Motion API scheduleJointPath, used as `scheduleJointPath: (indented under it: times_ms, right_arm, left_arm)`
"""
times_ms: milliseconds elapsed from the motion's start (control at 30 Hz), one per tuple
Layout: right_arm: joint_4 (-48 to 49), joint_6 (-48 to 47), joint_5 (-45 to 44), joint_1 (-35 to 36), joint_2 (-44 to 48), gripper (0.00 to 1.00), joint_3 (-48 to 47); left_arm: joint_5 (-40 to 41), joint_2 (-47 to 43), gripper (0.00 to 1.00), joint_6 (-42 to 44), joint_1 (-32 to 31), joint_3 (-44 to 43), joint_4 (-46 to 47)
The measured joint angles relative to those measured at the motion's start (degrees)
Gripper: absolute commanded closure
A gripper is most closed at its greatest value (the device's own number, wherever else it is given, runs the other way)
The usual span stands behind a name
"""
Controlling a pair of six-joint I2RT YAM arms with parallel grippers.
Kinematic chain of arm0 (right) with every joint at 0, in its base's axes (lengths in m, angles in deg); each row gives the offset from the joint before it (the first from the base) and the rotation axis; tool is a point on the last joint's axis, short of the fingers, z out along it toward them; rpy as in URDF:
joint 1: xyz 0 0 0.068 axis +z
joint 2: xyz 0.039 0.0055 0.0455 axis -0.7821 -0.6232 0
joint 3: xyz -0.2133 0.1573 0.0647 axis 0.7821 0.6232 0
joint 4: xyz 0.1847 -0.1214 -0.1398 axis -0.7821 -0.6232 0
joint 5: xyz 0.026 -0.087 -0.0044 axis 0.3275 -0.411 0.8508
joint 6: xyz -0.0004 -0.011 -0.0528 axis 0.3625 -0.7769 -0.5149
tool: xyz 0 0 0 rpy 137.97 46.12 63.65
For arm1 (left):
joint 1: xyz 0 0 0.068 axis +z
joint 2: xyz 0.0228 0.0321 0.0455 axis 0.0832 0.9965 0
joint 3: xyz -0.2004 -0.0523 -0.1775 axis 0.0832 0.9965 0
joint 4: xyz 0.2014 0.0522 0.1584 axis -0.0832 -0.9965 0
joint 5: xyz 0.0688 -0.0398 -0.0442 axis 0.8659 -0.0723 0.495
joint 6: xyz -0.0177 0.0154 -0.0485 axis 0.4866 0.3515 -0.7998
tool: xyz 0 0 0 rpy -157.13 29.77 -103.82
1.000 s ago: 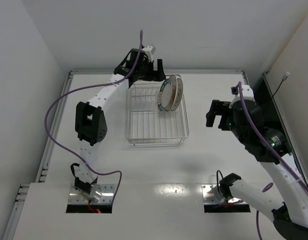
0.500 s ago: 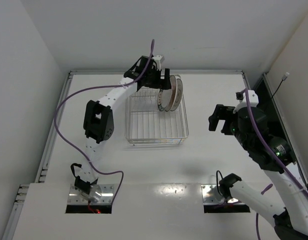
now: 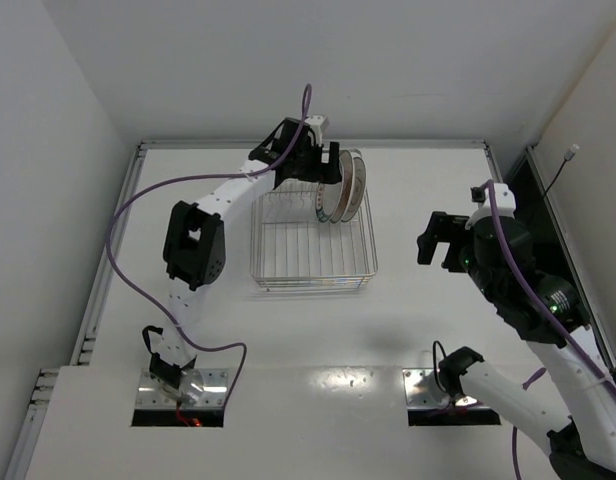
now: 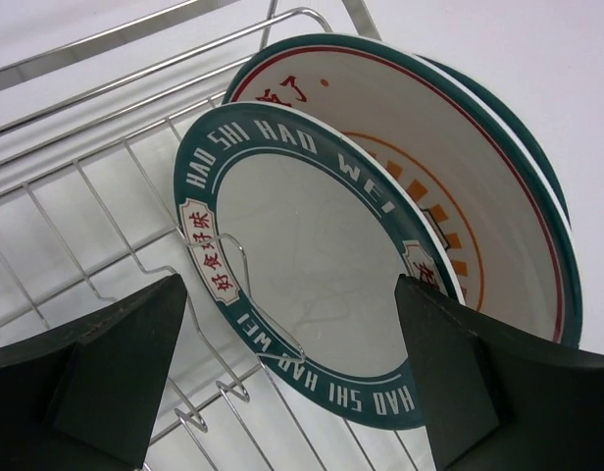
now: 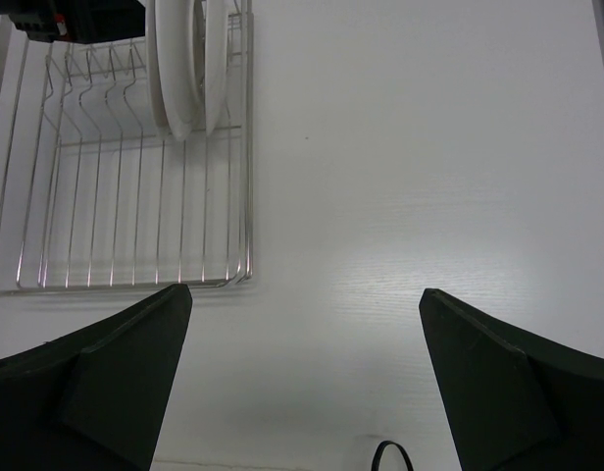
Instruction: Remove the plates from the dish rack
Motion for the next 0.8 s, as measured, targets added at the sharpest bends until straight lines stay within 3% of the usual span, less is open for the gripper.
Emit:
scheduleJointPath:
  times_ms: [300,800]
  right_arm:
    - [0.0,0.0,0.0,0.0,-0.1,0.00,0.0]
    - [0.0,0.0,0.0,0.0,-0.1,0.00,0.0]
  left_arm:
    - [2.1,-5.2,0.15,-0.6,-0.1,4.9,3.7]
    - [1.1,-5.9,0.15,-0.9,-0.2,6.1,6.1]
